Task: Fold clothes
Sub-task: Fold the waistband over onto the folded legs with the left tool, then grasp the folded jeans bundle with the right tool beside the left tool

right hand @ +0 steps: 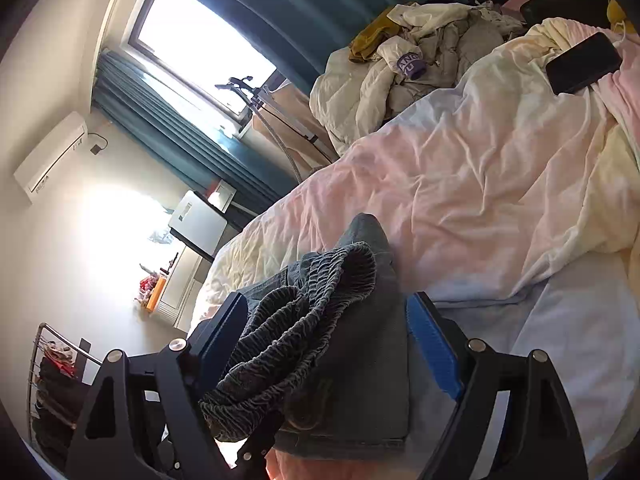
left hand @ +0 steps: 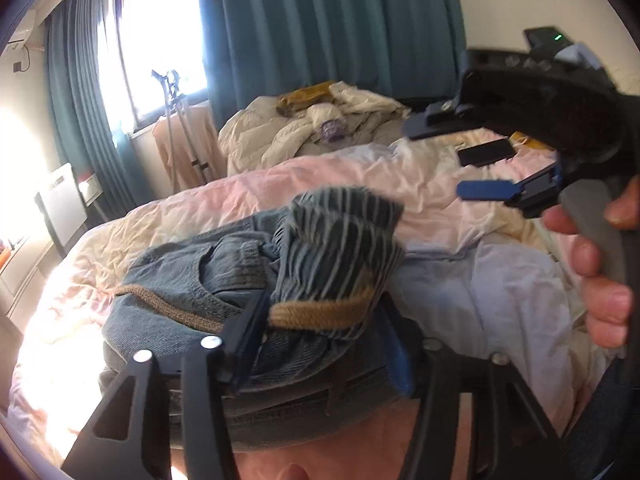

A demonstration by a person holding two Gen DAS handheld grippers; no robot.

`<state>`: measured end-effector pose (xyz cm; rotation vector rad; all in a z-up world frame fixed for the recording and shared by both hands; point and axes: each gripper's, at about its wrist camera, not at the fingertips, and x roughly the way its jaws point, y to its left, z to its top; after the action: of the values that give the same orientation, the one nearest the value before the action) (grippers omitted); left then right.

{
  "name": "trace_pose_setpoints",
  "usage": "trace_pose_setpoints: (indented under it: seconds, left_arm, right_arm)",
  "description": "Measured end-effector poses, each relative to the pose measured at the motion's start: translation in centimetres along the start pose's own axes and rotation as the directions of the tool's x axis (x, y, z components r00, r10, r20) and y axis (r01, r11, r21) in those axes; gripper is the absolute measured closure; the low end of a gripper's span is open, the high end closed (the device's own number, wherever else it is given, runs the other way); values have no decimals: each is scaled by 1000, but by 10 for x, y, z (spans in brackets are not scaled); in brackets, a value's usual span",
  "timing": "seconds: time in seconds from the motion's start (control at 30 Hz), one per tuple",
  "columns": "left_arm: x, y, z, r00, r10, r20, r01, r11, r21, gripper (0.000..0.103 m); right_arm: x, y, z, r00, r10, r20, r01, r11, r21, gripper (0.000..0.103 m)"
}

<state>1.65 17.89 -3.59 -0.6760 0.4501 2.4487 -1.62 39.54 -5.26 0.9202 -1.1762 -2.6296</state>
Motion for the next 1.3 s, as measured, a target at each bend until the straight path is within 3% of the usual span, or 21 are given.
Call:
trace_pose_setpoints:
  seconds: [0.1, 0.3, 0.5, 0.67, 0.83, 0.93, 1.0, 1.13, 1.3]
  left_arm:
    - [-27, -5, 5, 995, -19, 94, 14, 999, 46, 17]
    - [-47, 17, 17, 994, -10, 109, 8, 1000, 19, 17]
    - [-46, 74, 28, 998, -18, 68, 23, 997, -69, 17]
    - [-26, 124, 27, 999, 34, -2, -34, 979, -201, 17]
    - [-6, 155, 13, 998, 60, -31, -66, 957, -283, 17]
    - [5, 167, 3, 995, 74, -63, -90, 947, -307, 17]
    - [13, 175, -4, 996, 55, -77, -77, 941, -329, 17]
    - [24, 189, -14, 994, 47, -96, -79, 927, -367, 17]
    - [24, 202, -20, 993, 48, -104, -85, 912, -400, 17]
  right_arm:
    - [2, 0, 0, 1000, 4, -10, -4, 1000, 4, 20]
    - [7, -2, -4, 999, -2, -33, 3, 1000, 16, 20]
    - [31, 3, -18, 993, -23, -112, 21, 1000, -13, 20]
    - [52, 8, -29, 987, -17, -161, 11, 999, -40, 20]
    - [65, 19, -40, 980, 82, -179, -89, 996, -29, 20]
    - [74, 32, -43, 985, 40, -169, -59, 992, -109, 20]
    - [86, 37, -46, 984, -32, -178, 1, 985, -170, 21]
    - [114, 36, -59, 962, -178, -207, 125, 962, -243, 39]
    - [112, 48, -60, 968, -205, -143, 152, 937, -316, 69]
